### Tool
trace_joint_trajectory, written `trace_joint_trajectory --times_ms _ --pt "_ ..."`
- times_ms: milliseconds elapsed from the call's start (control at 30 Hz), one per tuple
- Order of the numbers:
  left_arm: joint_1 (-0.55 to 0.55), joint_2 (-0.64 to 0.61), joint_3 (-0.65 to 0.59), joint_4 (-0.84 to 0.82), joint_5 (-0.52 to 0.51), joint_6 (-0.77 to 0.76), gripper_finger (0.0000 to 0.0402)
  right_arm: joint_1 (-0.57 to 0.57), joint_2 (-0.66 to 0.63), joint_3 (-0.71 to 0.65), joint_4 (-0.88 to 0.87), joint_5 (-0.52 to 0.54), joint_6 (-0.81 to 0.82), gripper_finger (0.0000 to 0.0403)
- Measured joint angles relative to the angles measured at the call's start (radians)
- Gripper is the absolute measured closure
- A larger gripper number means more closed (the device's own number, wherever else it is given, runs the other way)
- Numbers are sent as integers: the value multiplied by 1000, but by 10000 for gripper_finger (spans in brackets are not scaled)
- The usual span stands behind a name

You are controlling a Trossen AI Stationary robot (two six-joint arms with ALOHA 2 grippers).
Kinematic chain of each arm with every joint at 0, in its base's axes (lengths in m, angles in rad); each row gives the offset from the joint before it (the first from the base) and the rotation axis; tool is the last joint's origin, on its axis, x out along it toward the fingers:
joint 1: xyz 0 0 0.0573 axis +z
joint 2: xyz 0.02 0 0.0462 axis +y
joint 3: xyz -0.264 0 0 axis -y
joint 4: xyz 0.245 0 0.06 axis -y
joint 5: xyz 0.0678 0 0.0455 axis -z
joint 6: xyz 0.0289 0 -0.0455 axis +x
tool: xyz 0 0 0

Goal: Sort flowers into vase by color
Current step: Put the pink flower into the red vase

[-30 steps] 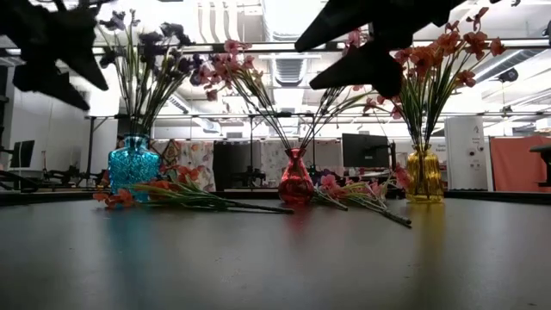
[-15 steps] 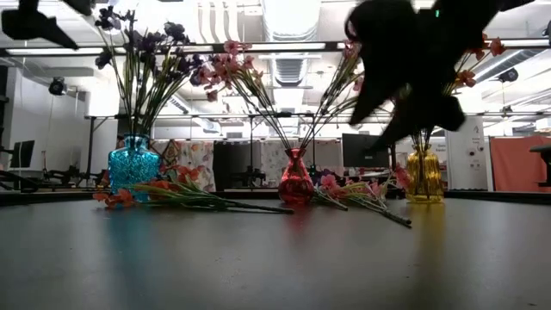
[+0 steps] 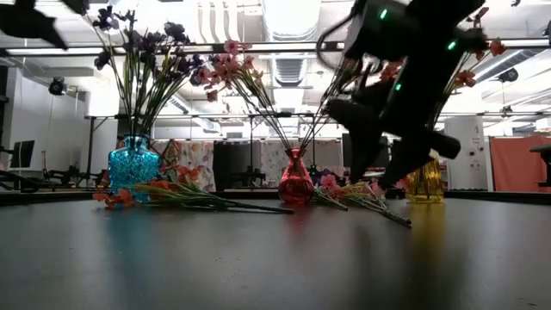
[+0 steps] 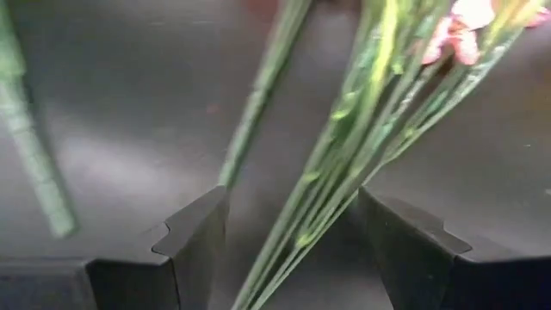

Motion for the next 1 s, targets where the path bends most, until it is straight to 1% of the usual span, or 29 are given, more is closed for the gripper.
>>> trace_joint_trajectory --times_ms 167,233,333,467,600,1000 --pt "-16 -24 15 -157 9 -100 90 -77 60 0 -10 -20 11 154" --pt "-16 -46 15 -160 9 -109 91 -100 80 0 11 -43 -1 154" --pt "-16 -83 2 -160 6 -108 91 -112 104 1 32 -40 -28 154" --pt "-16 -121 -20 -159 -27 -107 91 -111 108 3 22 -45 -30 163" --pt "-16 -150 -35 -158 -52 -107 91 -106 89 3 -22 -95 -41 196" --pt "-16 -173 -50 -144 -53 -92 91 -60 54 1 -105 -204 -106 327"
